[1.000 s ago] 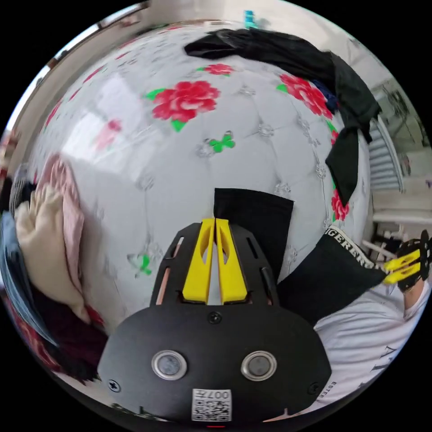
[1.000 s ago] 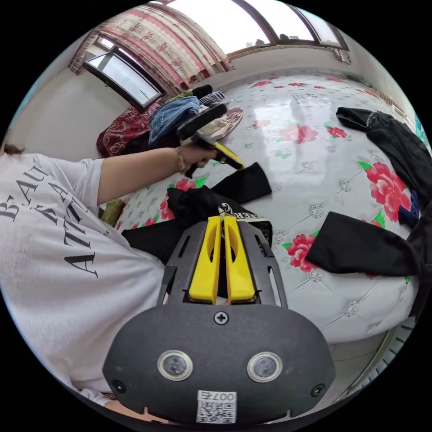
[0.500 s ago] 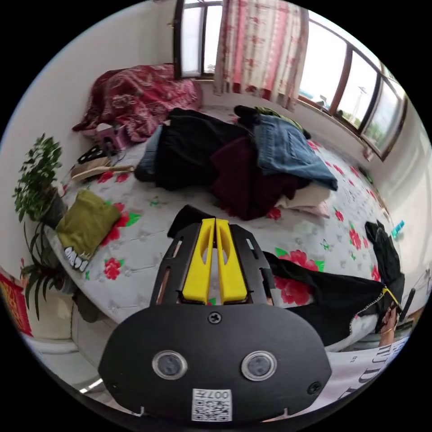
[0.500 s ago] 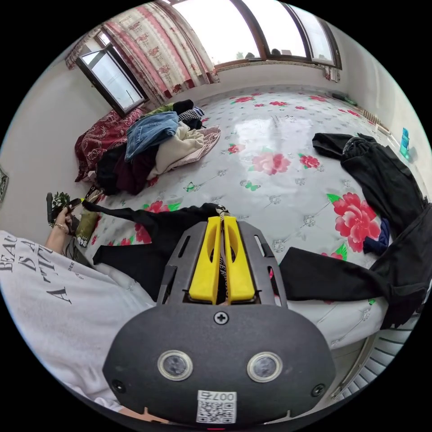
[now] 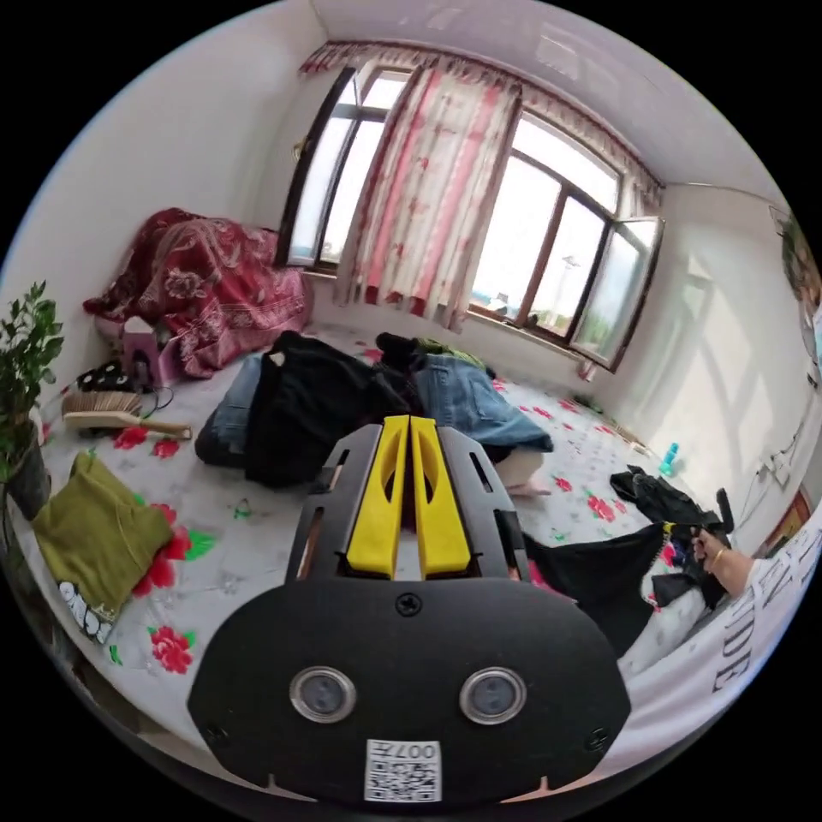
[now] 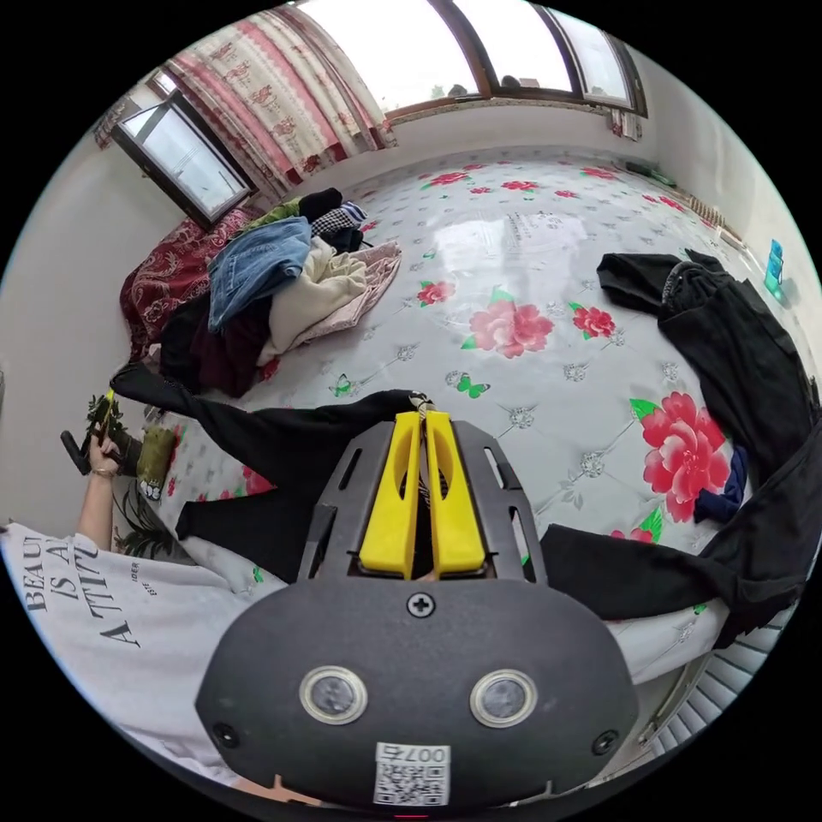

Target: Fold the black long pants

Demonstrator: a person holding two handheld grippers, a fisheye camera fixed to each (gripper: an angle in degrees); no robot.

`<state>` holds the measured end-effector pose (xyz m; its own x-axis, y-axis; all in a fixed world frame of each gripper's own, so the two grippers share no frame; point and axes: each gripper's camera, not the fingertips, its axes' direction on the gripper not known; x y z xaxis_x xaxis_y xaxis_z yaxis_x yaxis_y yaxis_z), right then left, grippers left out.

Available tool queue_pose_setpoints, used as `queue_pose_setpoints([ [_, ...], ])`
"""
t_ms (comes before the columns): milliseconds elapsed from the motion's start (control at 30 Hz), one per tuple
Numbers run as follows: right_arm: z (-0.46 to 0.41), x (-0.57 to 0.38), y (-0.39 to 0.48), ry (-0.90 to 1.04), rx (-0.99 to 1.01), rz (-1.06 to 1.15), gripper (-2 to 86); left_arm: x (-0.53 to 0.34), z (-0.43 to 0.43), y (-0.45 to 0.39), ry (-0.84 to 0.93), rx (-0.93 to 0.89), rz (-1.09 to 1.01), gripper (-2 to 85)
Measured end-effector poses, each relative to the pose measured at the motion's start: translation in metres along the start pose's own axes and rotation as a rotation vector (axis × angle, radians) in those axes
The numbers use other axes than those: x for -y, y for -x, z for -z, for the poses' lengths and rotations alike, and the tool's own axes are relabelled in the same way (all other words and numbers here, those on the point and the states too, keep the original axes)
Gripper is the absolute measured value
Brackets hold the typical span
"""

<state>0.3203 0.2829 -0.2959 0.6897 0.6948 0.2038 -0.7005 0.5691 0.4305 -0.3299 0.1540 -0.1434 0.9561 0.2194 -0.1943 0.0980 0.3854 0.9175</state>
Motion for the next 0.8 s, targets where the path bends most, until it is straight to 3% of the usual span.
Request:
queue_pose_setpoints([
  [133, -0.042, 0.009, -0.009, 0.070, 0.009, -0.091, -0.1, -0.057, -0.050, 0.090, 0.304, 0.116, 0.345, 7.8],
  [200, -0.056, 0.012, -0.005, 0.084, -0.016, -0.097, 0.0, -0.073, -0.053, 0.095, 0.346, 0.108, 0.356, 8.4],
  [400, -0.086, 0.016, 0.032, 0.097, -0.115, -0.040, 0.8, -0.080, -0.107, 0.063, 0.548, 0.030, 0.229, 8.4],
  [733, -0.196, -0.058, 0.065, 0.585, -0.183, 0.028, 3.4, -0.137, -0.162, -0.045, 0.855, -0.150, -0.007, 7.2],
  [800, -0.193, -0.077, 0.078, 0.556, -0.264, 0.094, 3.3, -0.141, -0.151, -0.059, 0.822, -0.131, -0.052, 6.0],
])
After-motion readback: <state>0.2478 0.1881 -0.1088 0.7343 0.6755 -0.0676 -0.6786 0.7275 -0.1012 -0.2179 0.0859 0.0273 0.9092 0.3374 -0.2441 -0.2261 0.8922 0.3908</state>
